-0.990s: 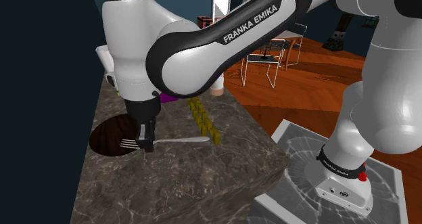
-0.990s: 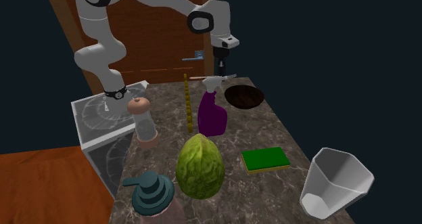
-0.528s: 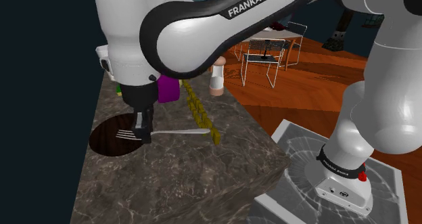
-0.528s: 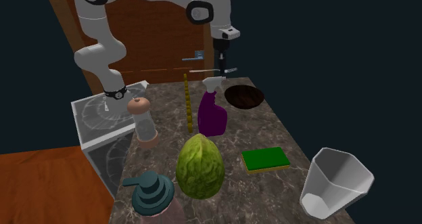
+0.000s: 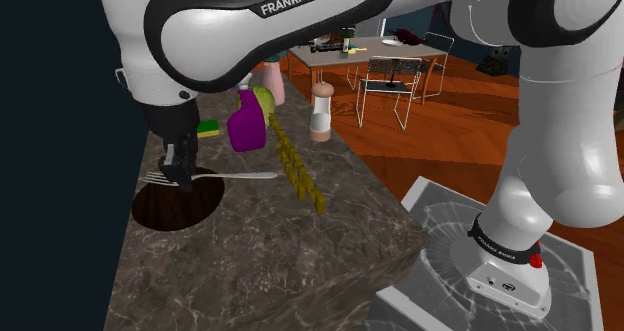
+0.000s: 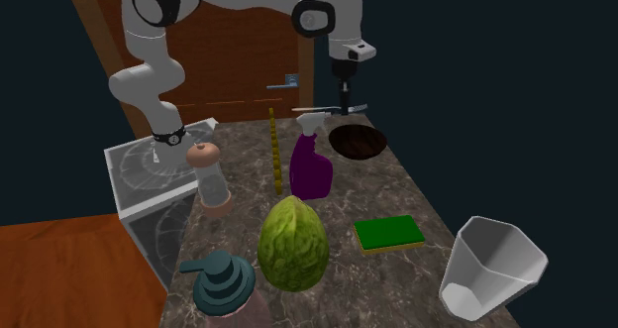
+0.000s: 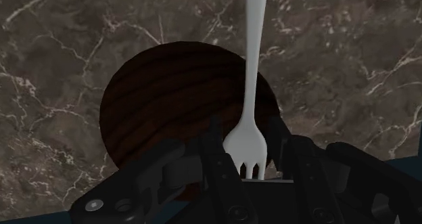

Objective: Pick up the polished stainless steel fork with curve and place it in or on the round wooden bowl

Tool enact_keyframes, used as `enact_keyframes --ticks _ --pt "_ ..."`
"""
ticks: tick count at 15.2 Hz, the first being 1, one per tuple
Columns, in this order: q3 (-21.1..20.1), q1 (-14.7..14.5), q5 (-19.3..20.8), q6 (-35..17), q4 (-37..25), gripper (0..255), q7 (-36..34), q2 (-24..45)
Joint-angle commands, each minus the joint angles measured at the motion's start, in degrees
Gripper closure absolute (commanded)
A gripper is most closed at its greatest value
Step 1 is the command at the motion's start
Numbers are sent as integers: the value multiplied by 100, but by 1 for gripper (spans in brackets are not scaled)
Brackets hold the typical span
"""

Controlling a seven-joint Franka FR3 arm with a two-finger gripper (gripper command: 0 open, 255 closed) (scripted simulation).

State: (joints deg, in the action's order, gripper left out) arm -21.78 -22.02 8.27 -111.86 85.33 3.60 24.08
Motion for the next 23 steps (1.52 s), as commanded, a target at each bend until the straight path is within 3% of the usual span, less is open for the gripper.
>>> enact_keyframes --ticks 1,4,18,23 --pt "67 -87 130 297 -784 255 59 503" --pt "197 -273 310 911 -2346 255 238 1454" --pt "241 -178 363 -102 -1407 255 173 1546" --pt "241 -178 363 -102 -1407 255 173 1545"
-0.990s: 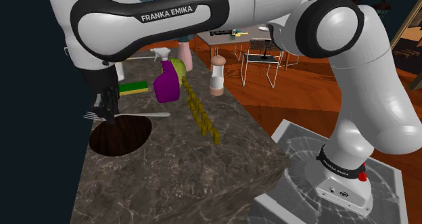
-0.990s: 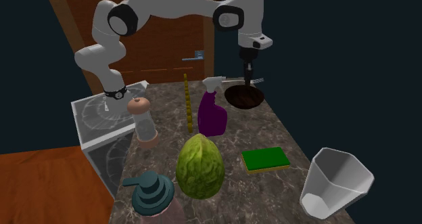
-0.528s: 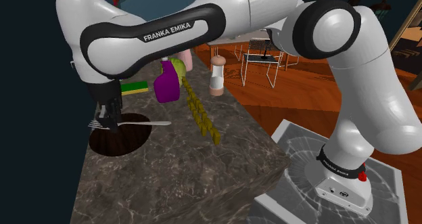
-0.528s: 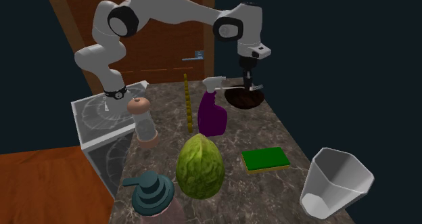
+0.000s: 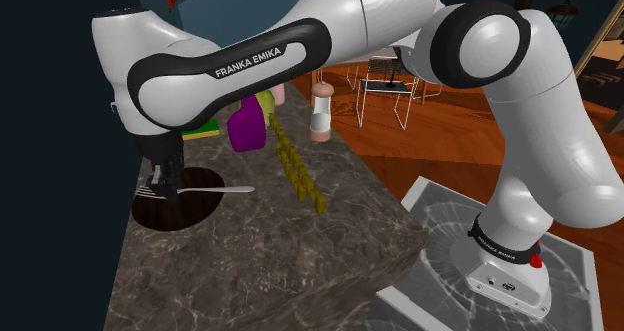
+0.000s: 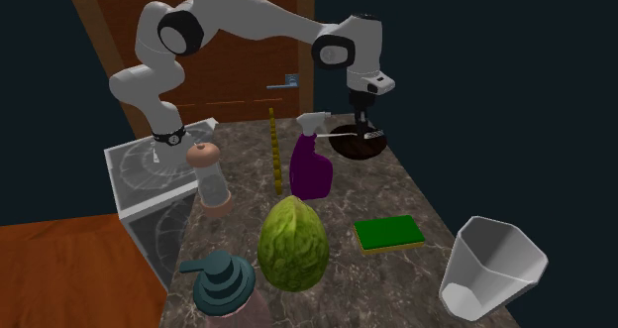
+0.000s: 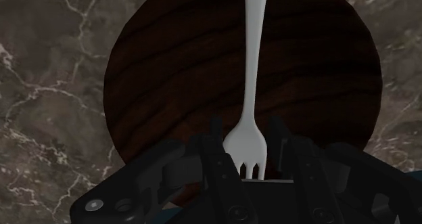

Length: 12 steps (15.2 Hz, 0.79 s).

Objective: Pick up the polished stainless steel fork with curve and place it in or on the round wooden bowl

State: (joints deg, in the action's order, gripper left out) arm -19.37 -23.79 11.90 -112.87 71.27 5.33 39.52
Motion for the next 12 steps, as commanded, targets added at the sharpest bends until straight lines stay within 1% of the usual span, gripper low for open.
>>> enact_keyframes --ticks 1,2,3,8,12 --pt "0 -1 1 -2 -1 255 0 2" --pt "0 -1 1 -2 -1 255 0 2" --pt "0 -1 1 -1 -2 0 0 2" --pt "0 -1 1 -2 -2 0 0 2" --pt "-42 -11 -66 596 -415 0 51 -193"
